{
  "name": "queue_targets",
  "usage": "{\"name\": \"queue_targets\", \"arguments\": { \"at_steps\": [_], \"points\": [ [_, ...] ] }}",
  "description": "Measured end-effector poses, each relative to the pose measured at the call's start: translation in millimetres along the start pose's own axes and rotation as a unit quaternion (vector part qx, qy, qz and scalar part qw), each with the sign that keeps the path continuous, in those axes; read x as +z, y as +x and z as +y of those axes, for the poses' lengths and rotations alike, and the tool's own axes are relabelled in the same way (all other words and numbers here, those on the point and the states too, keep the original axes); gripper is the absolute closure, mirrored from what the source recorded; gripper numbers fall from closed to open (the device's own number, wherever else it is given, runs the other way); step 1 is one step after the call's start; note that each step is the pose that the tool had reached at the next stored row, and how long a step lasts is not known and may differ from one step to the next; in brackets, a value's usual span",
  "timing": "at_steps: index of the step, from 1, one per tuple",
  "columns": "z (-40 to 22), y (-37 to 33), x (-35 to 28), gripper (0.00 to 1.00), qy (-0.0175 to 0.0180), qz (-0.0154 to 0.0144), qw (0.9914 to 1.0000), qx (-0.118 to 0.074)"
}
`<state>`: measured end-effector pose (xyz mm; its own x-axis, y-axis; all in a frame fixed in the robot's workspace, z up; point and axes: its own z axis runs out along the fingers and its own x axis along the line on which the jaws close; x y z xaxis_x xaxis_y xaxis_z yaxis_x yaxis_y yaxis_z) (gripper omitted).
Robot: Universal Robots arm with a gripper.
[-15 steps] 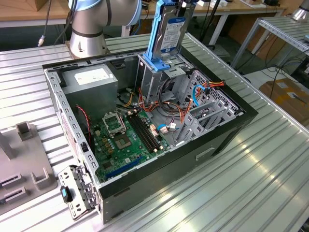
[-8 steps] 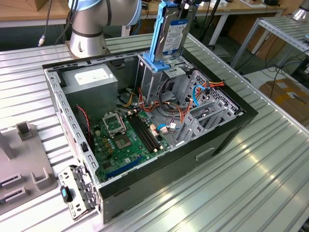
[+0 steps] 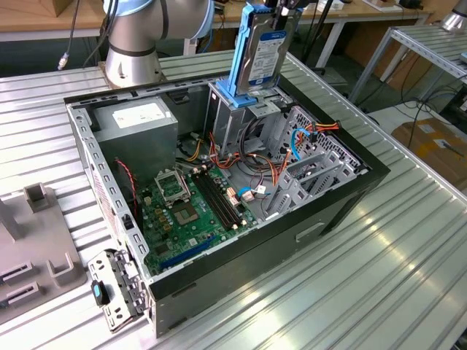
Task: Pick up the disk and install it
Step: 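Pick up the disk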
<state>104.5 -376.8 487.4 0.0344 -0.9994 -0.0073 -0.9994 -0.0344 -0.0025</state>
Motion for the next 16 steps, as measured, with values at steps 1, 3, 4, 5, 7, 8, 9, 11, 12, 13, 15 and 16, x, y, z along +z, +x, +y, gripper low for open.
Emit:
{"name": "queue_targets", "arguments": {
  "at_steps": [1,3,4,5,7,8,9,11,12,13,15,16],
  "points": [
    [0.0,0.2,0.0,0.65,0.0000,0.0000,1.00000,0.000],
    [0.0,0.7,0.0,0.65,0.0000,0.0001,1.00000,0.000],
    [0.0,0.8,0.0,0.65,0.0000,0.0001,1.00000,0.000],
    [0.0,0.9,0.0,0.65,0.0000,0.0001,1.00000,0.000],
    [0.0,0.9,0.0,0.65,0.0000,0.0000,1.00000,0.000],
    [0.0,1.0,0.0,0.65,0.0000,0.0000,1.00000,0.000],
    [0.0,1.0,0.0,0.65,0.0000,0.0000,1.00000,0.000],
    [0.1,2.1,-0.1,0.65,0.0000,0.0001,1.00000,0.000],
    [0.1,2.7,-0.1,0.65,0.0000,0.0001,1.00000,0.000],
    [0.1,4.0,-0.1,0.65,0.0000,0.0000,1.00000,0.000],
    [0.2,6.8,-0.1,0.65,0.0000,0.0000,1.00000,0.000],
    [0.3,8.9,-0.1,0.65,0.0000,0.0001,1.00000,0.000]
  ]
}}
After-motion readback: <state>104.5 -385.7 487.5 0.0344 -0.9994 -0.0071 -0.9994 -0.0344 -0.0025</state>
